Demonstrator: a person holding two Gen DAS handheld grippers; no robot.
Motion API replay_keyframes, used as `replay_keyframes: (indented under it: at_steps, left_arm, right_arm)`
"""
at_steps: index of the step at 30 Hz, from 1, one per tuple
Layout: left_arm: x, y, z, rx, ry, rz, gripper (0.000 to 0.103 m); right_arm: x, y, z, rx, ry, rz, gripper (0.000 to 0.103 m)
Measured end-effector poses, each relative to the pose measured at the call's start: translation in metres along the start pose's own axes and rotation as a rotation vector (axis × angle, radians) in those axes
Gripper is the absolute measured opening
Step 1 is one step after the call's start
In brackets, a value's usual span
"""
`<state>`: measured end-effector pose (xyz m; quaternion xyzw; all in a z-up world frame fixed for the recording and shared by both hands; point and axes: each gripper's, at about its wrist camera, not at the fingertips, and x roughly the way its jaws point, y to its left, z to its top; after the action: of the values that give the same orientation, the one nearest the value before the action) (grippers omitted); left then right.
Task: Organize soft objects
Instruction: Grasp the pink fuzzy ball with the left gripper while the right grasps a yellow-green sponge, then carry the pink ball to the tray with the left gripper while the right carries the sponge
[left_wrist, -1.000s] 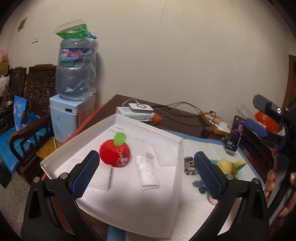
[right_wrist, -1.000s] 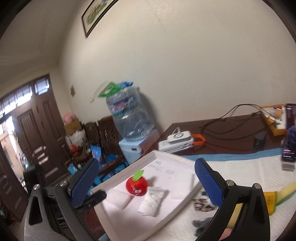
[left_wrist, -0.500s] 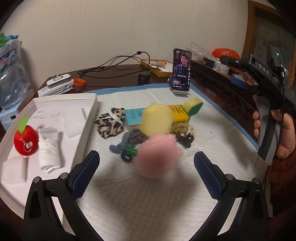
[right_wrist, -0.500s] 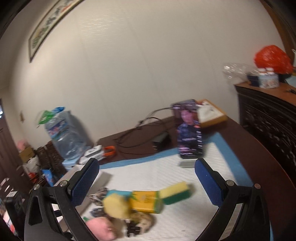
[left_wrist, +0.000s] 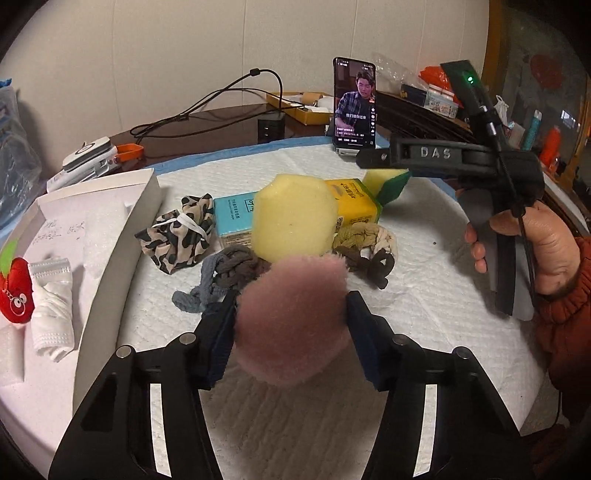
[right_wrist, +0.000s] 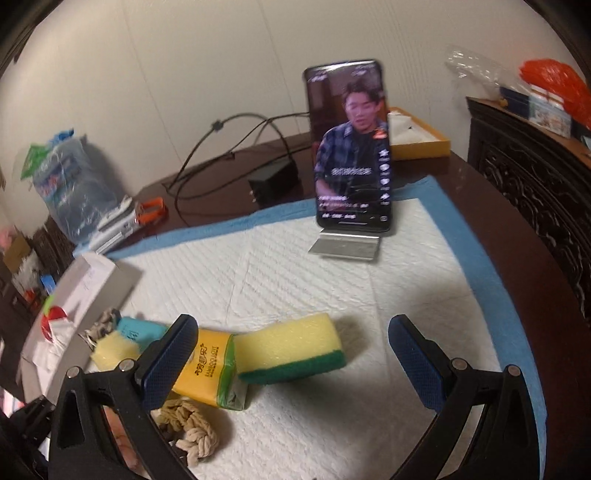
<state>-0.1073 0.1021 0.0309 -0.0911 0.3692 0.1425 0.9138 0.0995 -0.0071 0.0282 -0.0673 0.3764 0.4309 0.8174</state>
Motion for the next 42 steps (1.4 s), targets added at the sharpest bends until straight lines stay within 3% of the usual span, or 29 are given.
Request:
replay_keyframes:
  at_steps: [2, 3, 4, 7, 12, 18, 28, 33, 42]
  left_arm:
    - [-0.005, 0.002, -0.001, -0.005, -0.013, -0.004, 0.055]
    - [-0.008, 0.003, -0.001, -0.010, -0.022, -0.010, 0.055]
    - [-0.010, 0.004, -0.001, -0.015, -0.031, -0.012, 0.055]
    - [-0.020, 0.006, 0.000, -0.028, -0.059, -0.019, 0.055]
    - [-0.045, 0.008, 0.003, -0.048, -0.122, -0.025, 0.055]
    - [-0.079, 0.014, 0.009, -0.079, -0.215, -0.020, 0.055]
    - [-0.123, 0.053, 0.000, -0.182, -0.321, 0.042, 0.055]
    - [-0.134, 0.071, -0.009, -0.225, -0.338, 0.076, 0.055]
    - [-0.147, 0.089, -0.020, -0.265, -0.362, 0.109, 0.055]
  right_arm:
    - [0.007, 0.001, -0.002, -0.032, 0.032, 0.001, 0.084]
    - [0.010, -0.002, -0.004, -0.031, 0.047, 0.009, 0.060]
    - [0.008, -0.005, -0.005, -0.023, 0.040, 0.012, 0.058]
    - [-0.006, -0.017, -0.007, 0.033, 0.013, 0.052, 0.056]
    - [-0.059, -0.022, -0.009, 0.107, -0.117, 0.135, 0.056]
    - [-0.102, 0.006, -0.015, 0.089, -0.199, 0.265, 0.056]
    - [-0.092, 0.075, -0.023, 0.007, -0.112, 0.448, 0.056]
    - [-0.083, 0.108, -0.031, -0.059, -0.075, 0.487, 0.055]
    - [-0.077, 0.128, -0.034, -0.088, -0.049, 0.510, 0.055]
